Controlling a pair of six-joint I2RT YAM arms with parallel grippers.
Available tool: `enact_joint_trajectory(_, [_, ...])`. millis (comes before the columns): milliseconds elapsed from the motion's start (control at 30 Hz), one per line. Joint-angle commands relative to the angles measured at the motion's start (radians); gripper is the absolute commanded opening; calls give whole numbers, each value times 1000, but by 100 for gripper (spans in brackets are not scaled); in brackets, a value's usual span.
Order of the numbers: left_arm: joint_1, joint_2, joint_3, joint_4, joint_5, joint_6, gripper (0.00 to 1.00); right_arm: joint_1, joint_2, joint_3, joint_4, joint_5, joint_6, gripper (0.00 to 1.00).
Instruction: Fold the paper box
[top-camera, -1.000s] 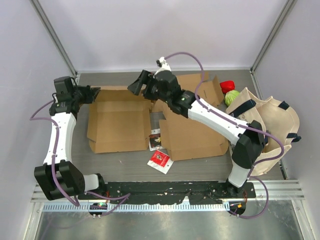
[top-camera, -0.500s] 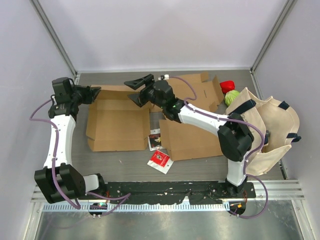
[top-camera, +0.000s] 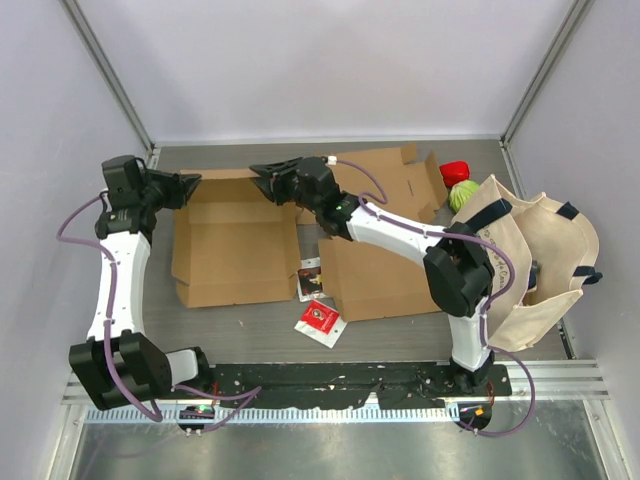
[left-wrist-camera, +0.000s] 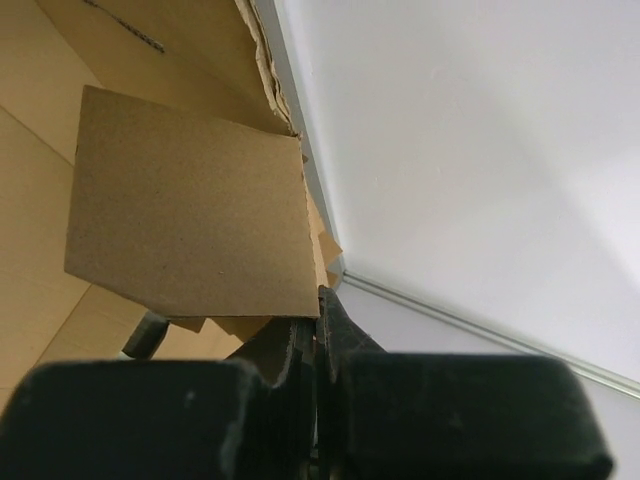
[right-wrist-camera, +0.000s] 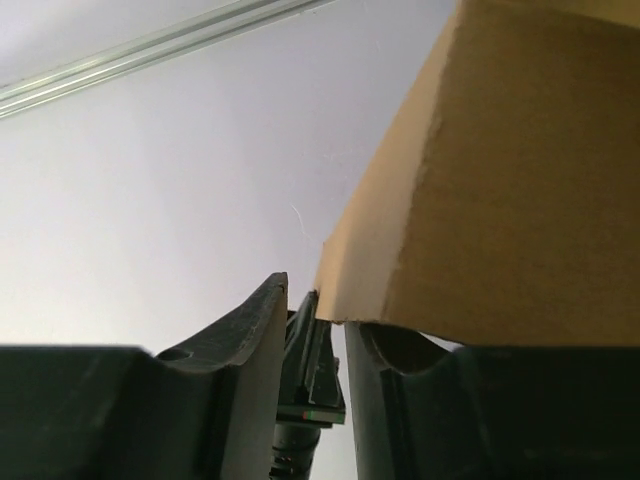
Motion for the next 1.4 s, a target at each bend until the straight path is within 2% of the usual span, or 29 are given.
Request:
enact_joint_trajectory(0, [6,-62,-21,24,39,56,0,3,62,118,-41,52,25,33])
enact_joint_trajectory(133, [6,-99,-41,14,4,134,0,5,109,208,-72,56,16,17])
enact_joint_trajectory(200, [9,-110,-54,16,-4,203,2,5,122,235,-86,67,-3,6])
enact_joint_trajectory(233, [10,-114,-54,16,-1,240,8,2,126,236,-81,70,-9,3])
enact_joint_trajectory(267, [13,-128,-54,8,-1,316,23,0,129,241,-80,81,-32,1])
enact_joint_trajectory(300, [22,-139,-51,-10,-2,365,33,-3,136,253,-74,83,-42,1])
enact_joint_trajectory(333, [22,-159,-52,-33,-28,410,49,-9,149,258,-65,75,-52,1])
enact_joint_trajectory(400, [28,-235,-71,-58,-83,529,61,-15,162,253,-31,54,-58,1])
enact_joint_trajectory(433, [32,-264,-81,-74,-131,559,70,-17,168,245,-14,55,-59,1])
enact_joint_trajectory(500, [39,-341,-106,-79,-166,637,73,-18,166,213,55,83,-79,1])
enact_joint_trajectory(600, [42,-360,-107,-133,-251,689,67,-23,177,207,87,98,-101,1])
enact_joint_trajectory(667, [47,-361,-126,-159,-315,705,59,-27,192,210,100,101,-110,1])
enact_joint_trajectory(733, [47,-360,-147,-157,-373,688,51,-32,200,219,104,93,-108,1])
enact_joint_trajectory(800, [59,-336,-176,-168,-430,651,48,-44,211,215,113,78,-89,1])
enact_joint_trajectory(867, [87,-303,-195,-167,-412,619,50,-59,217,210,124,58,-47,1])
enact_joint_trajectory(967, [140,-231,-215,-110,-244,591,53,-72,215,202,133,31,-23,1])
enact_joint_trajectory(1067, [156,-154,-226,-32,-222,574,30,-83,209,201,129,27,-15,1])
enact_joint_trajectory(1100, [156,-130,-224,2,-252,576,21,-87,209,201,132,23,-6,1])
enact_joint_trajectory(1233, [154,-18,-223,83,-278,565,12,-87,223,205,146,3,36,1])
enact_joint_trajectory(1300, [154,37,-210,111,-263,538,12,-87,225,210,147,-3,40,1])
enact_joint_trajectory(1367, [136,88,-178,114,-313,533,11,-87,220,212,144,0,45,1])
